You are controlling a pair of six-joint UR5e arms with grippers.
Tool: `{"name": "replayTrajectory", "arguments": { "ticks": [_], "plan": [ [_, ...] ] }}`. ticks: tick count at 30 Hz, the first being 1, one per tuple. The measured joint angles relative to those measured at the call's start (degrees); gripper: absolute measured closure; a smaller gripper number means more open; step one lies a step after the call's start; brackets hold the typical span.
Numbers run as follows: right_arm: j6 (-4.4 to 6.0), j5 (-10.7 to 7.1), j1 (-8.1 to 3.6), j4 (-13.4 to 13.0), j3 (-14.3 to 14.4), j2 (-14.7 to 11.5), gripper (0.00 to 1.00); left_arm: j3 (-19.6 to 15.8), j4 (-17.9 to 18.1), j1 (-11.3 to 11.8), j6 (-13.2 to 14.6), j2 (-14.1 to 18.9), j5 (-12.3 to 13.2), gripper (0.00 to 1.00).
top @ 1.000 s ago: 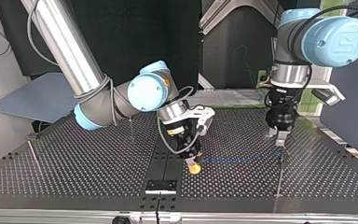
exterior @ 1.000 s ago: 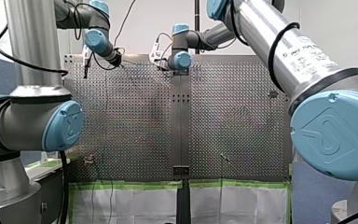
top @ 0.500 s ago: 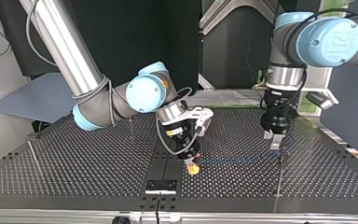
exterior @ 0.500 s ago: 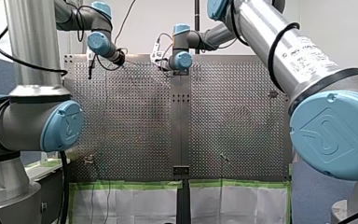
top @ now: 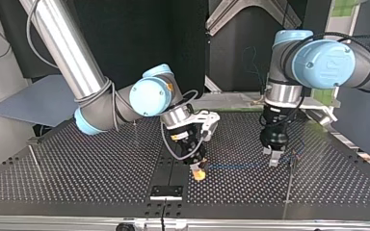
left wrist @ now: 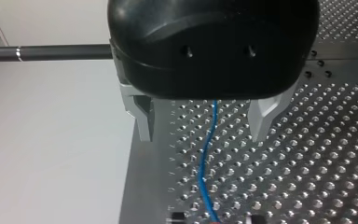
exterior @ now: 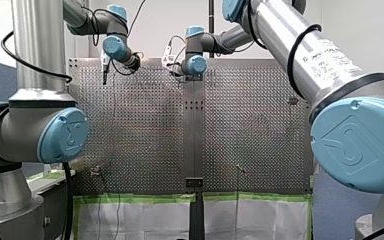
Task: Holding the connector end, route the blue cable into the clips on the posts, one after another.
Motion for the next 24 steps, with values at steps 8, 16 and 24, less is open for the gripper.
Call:
{"name": "replayTrajectory", "arguments": {
  "ticks": [8, 16, 24],
  "plan": [
    [0.04, -0.2, -0.13, 0.04, 0.02, -0.01, 1.0, 0.94, 0.71, -0.55, 0.0, -2.57, -0.77, 0.0],
    [0.04, -0.3, -0.3, 0.18, 0.01, 0.0, 1.0, 2.06, 1.69, -0.96, -0.15, -3.88, -2.0, 0.0],
    [0.07, -0.55, -0.51, 0.37, 0.02, 0.03, 1.0, 3.08, 2.55, -1.12, -0.5, -4.07, -3.13, 0.0]
  ]
}}
